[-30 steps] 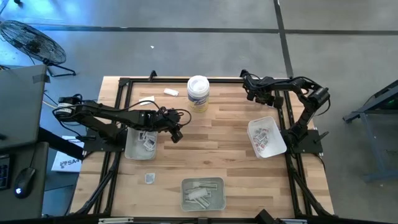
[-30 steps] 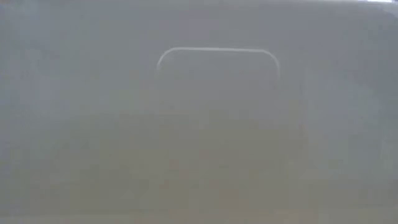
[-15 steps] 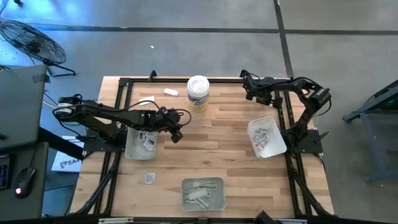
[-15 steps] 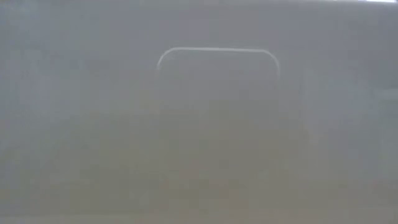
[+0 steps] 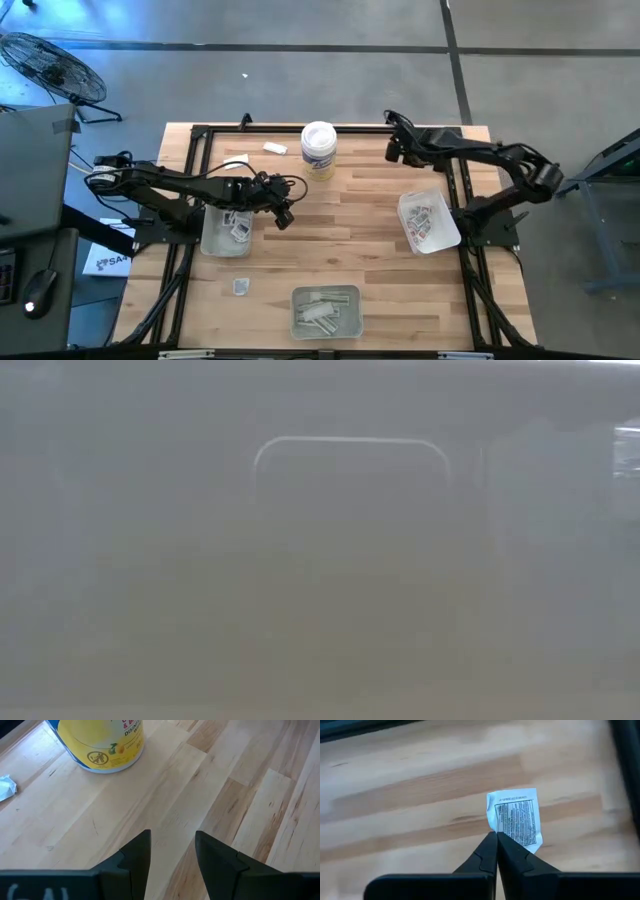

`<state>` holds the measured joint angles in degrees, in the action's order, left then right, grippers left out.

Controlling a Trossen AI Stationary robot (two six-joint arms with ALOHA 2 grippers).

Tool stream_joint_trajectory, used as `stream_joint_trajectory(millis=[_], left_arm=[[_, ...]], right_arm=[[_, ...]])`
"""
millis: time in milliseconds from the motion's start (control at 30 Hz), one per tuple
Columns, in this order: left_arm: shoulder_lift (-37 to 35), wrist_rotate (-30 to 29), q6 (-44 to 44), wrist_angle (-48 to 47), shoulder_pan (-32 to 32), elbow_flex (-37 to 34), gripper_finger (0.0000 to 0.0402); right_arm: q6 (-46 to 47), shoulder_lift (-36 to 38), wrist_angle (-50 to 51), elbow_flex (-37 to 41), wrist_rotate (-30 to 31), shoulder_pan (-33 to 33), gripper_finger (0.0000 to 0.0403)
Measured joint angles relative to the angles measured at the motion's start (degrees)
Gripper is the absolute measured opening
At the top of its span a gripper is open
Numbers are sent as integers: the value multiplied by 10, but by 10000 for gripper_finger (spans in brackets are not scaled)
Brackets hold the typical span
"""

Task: Pick & Place First Aid Supplies
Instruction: Put the blue alcohol pad into the top gray bin

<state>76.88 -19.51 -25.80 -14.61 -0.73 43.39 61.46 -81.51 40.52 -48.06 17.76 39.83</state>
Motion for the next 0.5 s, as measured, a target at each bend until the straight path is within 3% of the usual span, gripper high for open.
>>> stream_joint_trajectory(millis=[500], left_arm=[[0,0,0,0,0,0,151]], right_arm=[[-164,35,-171,-1,-11,-207,1]])
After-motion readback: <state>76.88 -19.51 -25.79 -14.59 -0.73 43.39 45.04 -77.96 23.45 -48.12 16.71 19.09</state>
